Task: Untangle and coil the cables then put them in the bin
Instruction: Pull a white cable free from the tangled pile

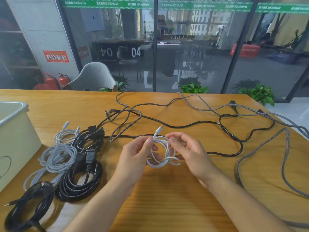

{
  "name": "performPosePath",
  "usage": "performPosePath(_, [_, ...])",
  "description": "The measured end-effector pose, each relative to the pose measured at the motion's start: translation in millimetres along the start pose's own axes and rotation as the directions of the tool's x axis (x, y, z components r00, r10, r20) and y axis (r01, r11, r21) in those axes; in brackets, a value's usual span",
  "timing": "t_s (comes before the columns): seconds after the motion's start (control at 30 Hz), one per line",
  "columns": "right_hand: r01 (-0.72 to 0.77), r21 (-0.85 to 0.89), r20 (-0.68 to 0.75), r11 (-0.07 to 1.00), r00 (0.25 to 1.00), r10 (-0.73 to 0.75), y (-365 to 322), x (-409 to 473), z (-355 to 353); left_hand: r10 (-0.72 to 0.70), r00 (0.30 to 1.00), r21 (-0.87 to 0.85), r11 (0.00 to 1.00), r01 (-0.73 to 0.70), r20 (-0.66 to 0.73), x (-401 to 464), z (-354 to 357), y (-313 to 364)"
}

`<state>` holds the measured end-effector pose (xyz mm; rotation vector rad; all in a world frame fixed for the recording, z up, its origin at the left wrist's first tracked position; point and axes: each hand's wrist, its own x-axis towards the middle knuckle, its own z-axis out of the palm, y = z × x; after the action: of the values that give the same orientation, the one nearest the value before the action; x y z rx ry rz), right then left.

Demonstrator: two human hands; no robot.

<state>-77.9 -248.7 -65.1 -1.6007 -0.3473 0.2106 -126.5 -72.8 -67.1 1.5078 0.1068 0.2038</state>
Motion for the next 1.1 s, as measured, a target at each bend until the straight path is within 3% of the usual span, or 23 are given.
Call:
performPosePath(0.13, [-0.008,-0.035,0.082,0.999,0.997,0.011,3,-1,2,-0.012,0.999,-0.03,0.999,0.011,-0.046,1,-1,0])
performPosePath(0.27, [0.015,-0.044,0.012,0.999,1.0,-0.014,4,0,2,-0.022,1.0,-0.038,0.999,0.022,-0.004,1,-2,-1])
performPosePath(0.43, [-0.015,0.112,-0.05,0.994,0.999,0.021,2,1,-3,-0.044,0.993,-0.078,0.996,0.052,0.106,-1,-1,0])
performPosePath(0.57, [-0.022,0.177,-0.052,0.984,0.998,0.031,2,1,-3,-0.034,0.995,-0.055,0.998,0.039,0.096,0,-1,-2])
performPosePath(0.73, [-0.024,-0.112,-0.019,0.993,1.0,0.022,9,3,-4,-0.01,0.999,0.155,0.988,0.004,0.04,3,-5,-8])
performPosePath(0.9, [-0.008,-0.109,-0.004,0.994,1.0,0.008,11,4,-7,-0.033,0.999,0.189,0.981,0.029,0.014,5,-10,-8])
performPosePath(1.1, [0.08,-0.354,0.022,0.932,0.997,-0.077,16,6,-9,0.068,0.998,0.39,0.919,-0.065,0.008,12,-18,-14])
